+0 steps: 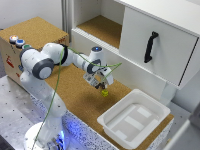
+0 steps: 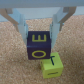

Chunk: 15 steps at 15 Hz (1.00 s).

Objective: Place the purple block on top of the yellow block

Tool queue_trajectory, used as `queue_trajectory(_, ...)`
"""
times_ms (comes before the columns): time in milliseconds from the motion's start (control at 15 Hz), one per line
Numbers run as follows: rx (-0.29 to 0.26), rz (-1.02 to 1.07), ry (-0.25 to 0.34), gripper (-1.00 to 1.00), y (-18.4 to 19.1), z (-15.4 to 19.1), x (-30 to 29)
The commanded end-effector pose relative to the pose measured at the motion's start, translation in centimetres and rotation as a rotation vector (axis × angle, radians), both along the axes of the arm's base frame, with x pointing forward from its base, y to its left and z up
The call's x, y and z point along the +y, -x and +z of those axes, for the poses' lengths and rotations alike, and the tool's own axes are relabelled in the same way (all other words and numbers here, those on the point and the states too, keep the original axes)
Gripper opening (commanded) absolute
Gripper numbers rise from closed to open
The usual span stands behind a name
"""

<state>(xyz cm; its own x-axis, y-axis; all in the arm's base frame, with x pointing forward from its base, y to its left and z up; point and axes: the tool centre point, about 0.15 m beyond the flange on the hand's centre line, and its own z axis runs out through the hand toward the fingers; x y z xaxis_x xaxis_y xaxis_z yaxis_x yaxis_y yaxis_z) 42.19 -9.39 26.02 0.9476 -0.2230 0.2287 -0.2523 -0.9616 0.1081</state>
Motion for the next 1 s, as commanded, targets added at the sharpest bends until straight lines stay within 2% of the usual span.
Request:
queue_trajectory(0,0.046,-0.01,-0.026,-1.0,1.3,0.8,-1.5)
queue_trajectory(200,0.037,-0.004,-0.016,-1.0,1.2,1.0,-1.8)
queue_trajectory(467,0.001,0.083,0.088,-1.0,2.3,2.4,0.6)
queue_trajectory(533,-0.028,0.089,0.099,-1.0,3.0,2.7,0.9)
queue_trajectory(600,-0.044,0.079,0.107,-1.0,3.3,2.9,0.8)
queue_trajectory(667,-0.068,0.06,0.086,-1.0,3.6,3.0,0.3)
queue_trajectory(733,-0.077,0.05,0.126,-1.0,3.7,3.1,0.0)
queue_trajectory(933,-0.107,0.038,0.117,-1.0,3.7,2.9,-1.0)
